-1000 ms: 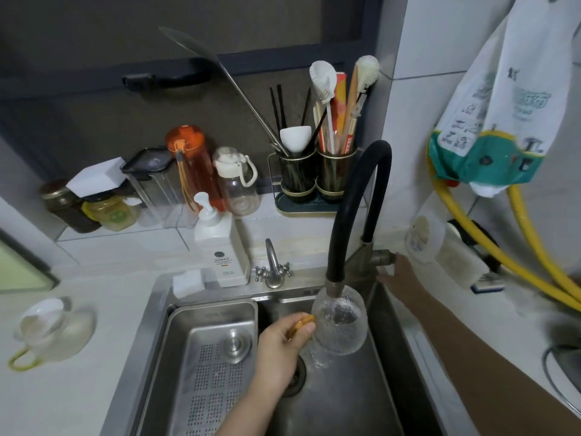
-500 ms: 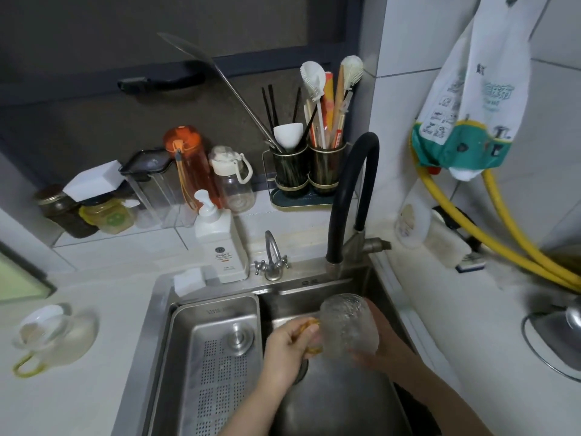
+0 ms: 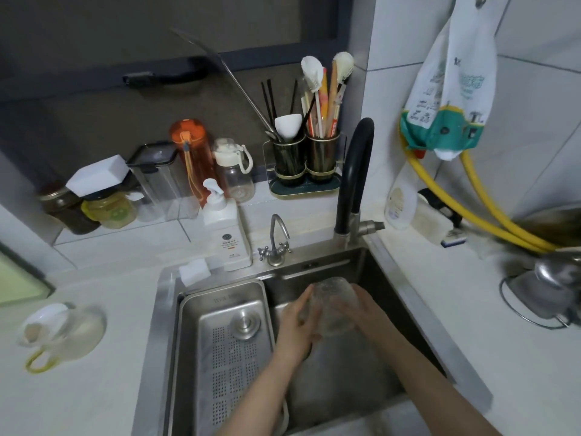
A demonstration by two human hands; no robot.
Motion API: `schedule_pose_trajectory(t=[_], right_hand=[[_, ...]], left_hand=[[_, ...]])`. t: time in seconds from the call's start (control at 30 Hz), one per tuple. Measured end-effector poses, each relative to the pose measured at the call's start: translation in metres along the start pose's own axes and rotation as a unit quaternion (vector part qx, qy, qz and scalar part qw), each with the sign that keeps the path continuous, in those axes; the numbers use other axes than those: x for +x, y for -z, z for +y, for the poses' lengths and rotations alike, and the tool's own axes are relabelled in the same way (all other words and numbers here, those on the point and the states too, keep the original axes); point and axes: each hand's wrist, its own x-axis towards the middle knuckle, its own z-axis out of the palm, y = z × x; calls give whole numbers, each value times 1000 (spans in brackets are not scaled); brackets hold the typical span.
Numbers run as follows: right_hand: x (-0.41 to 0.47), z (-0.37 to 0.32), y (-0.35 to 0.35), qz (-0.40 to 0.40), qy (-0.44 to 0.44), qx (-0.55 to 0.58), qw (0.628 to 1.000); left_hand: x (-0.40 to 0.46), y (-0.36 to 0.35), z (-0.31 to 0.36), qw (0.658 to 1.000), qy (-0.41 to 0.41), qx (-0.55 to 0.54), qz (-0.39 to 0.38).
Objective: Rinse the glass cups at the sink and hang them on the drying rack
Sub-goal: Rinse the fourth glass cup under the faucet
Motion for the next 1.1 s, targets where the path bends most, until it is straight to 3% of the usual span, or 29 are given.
schedule_pose_trajectory(t=[0.1, 0.37, 0.5, 0.77, 1.1], right_hand=[[-7, -7, -4, 30, -20, -31, 999], [-39, -4, -6, 37, -17, 64, 997], [-41, 8, -15, 75, -38, 86, 993], [-47, 21, -33, 115, -49, 43, 991], [-65, 4, -33, 65, 8, -3, 998]], left_hand=[[-5, 1, 6, 998, 29, -56, -29], [-14, 3, -8, 978, 146, -121, -82], [-19, -1, -22, 977, 129, -125, -116], [-36, 1, -24, 989, 116, -83, -48], [-77, -1, -1, 987, 116, -112, 11]])
